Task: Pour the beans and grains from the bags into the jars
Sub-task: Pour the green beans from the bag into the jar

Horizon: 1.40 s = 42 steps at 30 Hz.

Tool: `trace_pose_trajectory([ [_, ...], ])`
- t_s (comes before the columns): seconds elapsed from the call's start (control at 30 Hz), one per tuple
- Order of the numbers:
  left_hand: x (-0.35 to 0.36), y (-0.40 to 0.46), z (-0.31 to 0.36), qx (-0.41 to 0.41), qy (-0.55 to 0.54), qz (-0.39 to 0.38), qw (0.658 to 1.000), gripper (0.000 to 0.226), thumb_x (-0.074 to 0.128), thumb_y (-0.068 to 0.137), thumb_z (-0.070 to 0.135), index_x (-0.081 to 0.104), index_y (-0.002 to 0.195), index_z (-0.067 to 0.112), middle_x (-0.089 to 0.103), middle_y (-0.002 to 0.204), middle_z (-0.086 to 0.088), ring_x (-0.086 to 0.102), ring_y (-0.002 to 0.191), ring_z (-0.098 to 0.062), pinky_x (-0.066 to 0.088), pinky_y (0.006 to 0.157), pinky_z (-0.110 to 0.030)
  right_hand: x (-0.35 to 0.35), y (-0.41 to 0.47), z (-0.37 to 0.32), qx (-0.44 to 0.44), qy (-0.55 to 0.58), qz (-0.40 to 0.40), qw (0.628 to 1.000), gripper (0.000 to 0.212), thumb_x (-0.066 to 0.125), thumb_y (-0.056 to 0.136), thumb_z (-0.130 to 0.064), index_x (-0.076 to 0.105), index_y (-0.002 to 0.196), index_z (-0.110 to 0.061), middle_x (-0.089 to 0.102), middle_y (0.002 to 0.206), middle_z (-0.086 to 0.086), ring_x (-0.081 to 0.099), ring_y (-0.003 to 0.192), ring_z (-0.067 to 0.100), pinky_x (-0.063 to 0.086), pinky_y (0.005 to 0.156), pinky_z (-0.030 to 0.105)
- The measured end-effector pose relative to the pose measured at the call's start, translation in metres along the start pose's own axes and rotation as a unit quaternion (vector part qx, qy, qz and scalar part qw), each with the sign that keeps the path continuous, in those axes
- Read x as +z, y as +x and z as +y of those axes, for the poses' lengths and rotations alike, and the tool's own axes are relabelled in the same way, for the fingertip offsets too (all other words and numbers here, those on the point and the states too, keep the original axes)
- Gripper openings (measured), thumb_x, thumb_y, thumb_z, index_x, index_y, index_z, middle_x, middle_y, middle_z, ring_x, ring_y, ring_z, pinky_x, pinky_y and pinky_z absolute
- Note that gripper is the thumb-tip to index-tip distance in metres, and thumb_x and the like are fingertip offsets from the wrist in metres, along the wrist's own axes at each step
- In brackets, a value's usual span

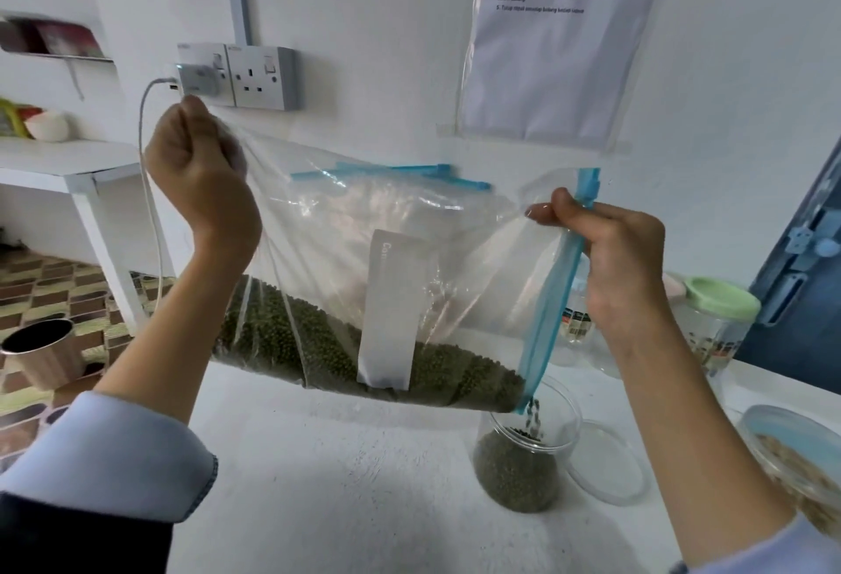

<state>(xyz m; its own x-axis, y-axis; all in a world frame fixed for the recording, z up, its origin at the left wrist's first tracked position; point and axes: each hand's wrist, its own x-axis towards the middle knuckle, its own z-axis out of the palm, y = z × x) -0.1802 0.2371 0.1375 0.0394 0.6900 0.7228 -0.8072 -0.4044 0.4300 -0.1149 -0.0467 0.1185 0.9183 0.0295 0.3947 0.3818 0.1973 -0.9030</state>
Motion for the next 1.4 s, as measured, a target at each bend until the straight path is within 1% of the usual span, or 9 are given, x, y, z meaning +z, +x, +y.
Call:
trace_pose_trajectory([
  [0.07, -0.001, 0.001, 0.000, -0.004, -0.002, 0.002, 1.000, 0.038, 0.041, 0.096, 0.019, 0.035, 0.059, 0.016, 0.035, 0.042, 0.011, 0.025, 0.039, -0.014, 0.022, 0.039, -0.023, -0.002, 0.001, -0.001, 0.003, 0.022, 0.032, 0.999, 0.023, 0.070, 0.084, -0.020, 0.074, 0.061, -0.018, 0.075, 0.078, 0.001, 0.067, 0.098, 0.022, 0.042, 0.090, 0.027],
  [0.2, -0.002, 0.003, 0.005, 0.001, 0.011, 0.000, 1.000, 0.038, 0.041, 0.096, 0.020, 0.036, 0.058, 0.016, 0.036, 0.043, 0.009, 0.026, 0.039, -0.014, 0.022, 0.039, -0.024, 0.000, 0.001, -0.006, 0.018, -0.005, 0.012, 1.000, 0.020, 0.071, 0.083, -0.021, 0.075, 0.064, -0.017, 0.075, 0.078, 0.000, 0.067, 0.096, 0.016, 0.042, 0.103, 0.036],
  [0.5, -0.004, -0.001, 0.015, -0.012, 0.017, 0.006, 1.000, 0.037, 0.040, 0.096, 0.016, 0.034, 0.060, 0.016, 0.033, 0.049, -0.001, 0.024, 0.042, -0.015, 0.023, 0.040, -0.023, -0.004, -0.003, -0.012, 0.027, -0.012, 0.010, 1.000, 0.018, 0.069, 0.086, -0.020, 0.074, 0.069, -0.016, 0.075, 0.080, 0.000, 0.068, 0.089, 0.016, 0.042, 0.105, 0.042],
  [0.6, -0.006, -0.003, 0.017, -0.017, 0.021, 0.004, 1.000, 0.037, 0.040, 0.097, 0.015, 0.035, 0.060, 0.016, 0.034, 0.051, -0.001, 0.025, 0.043, -0.015, 0.023, 0.040, -0.023, -0.004, -0.005, -0.013, 0.034, -0.018, -0.023, 0.999, 0.017, 0.069, 0.085, -0.019, 0.074, 0.071, -0.014, 0.075, 0.079, 0.000, 0.068, 0.090, 0.015, 0.042, 0.103, 0.036],
  [0.7, -0.003, -0.003, 0.020, -0.027, 0.017, 0.010, 0.999, 0.038, 0.042, 0.096, 0.016, 0.035, 0.059, 0.016, 0.033, 0.048, 0.001, 0.025, 0.043, -0.015, 0.023, 0.040, -0.025, -0.006, -0.009, -0.013, 0.023, 0.017, 0.025, 0.999, 0.016, 0.068, 0.086, -0.017, 0.072, 0.071, -0.013, 0.073, 0.070, -0.006, 0.067, 0.081, 0.013, 0.042, 0.089, 0.024],
  [1.03, 0.003, -0.004, 0.030, 0.003, 0.042, 0.016, 0.999, 0.037, 0.041, 0.095, 0.015, 0.031, 0.060, 0.017, 0.031, 0.054, -0.002, 0.019, 0.047, -0.030, 0.022, 0.038, -0.023, -0.012, -0.005, -0.019, 0.032, 0.002, -0.036, 0.999, 0.016, 0.068, 0.086, -0.016, 0.073, 0.071, -0.012, 0.074, 0.072, -0.001, 0.069, 0.072, 0.011, 0.046, 0.096, 0.031],
  [1.2, 0.002, 0.000, 0.029, 0.028, 0.068, 0.017, 0.997, 0.038, 0.041, 0.096, 0.020, 0.035, 0.058, 0.017, 0.037, 0.052, -0.001, 0.023, 0.043, -0.029, 0.022, 0.039, -0.026, -0.009, -0.004, -0.019, 0.029, 0.006, -0.061, 0.998, 0.017, 0.068, 0.086, -0.016, 0.073, 0.070, -0.011, 0.074, 0.072, -0.001, 0.068, 0.069, 0.010, 0.046, 0.089, 0.027],
  [1.3, 0.000, 0.001, 0.031, 0.036, 0.062, 0.026, 0.997, 0.039, 0.041, 0.095, 0.021, 0.036, 0.057, 0.018, 0.035, 0.047, 0.001, 0.025, 0.042, -0.021, 0.022, 0.039, -0.027, -0.006, -0.003, -0.016, 0.025, 0.037, -0.018, 0.999, 0.018, 0.068, 0.086, -0.015, 0.072, 0.068, -0.012, 0.073, 0.068, -0.004, 0.067, 0.067, 0.009, 0.046, 0.086, 0.023],
  [1.4, -0.001, -0.001, 0.033, 0.053, 0.072, 0.016, 0.996, 0.039, 0.040, 0.096, 0.020, 0.035, 0.057, 0.017, 0.037, 0.050, 0.000, 0.026, 0.041, -0.019, 0.023, 0.039, -0.025, 0.000, -0.005, -0.016, 0.029, 0.025, -0.058, 0.998, 0.017, 0.068, 0.085, -0.014, 0.072, 0.069, -0.011, 0.073, 0.069, -0.003, 0.067, 0.067, 0.009, 0.046, 0.089, 0.024],
])
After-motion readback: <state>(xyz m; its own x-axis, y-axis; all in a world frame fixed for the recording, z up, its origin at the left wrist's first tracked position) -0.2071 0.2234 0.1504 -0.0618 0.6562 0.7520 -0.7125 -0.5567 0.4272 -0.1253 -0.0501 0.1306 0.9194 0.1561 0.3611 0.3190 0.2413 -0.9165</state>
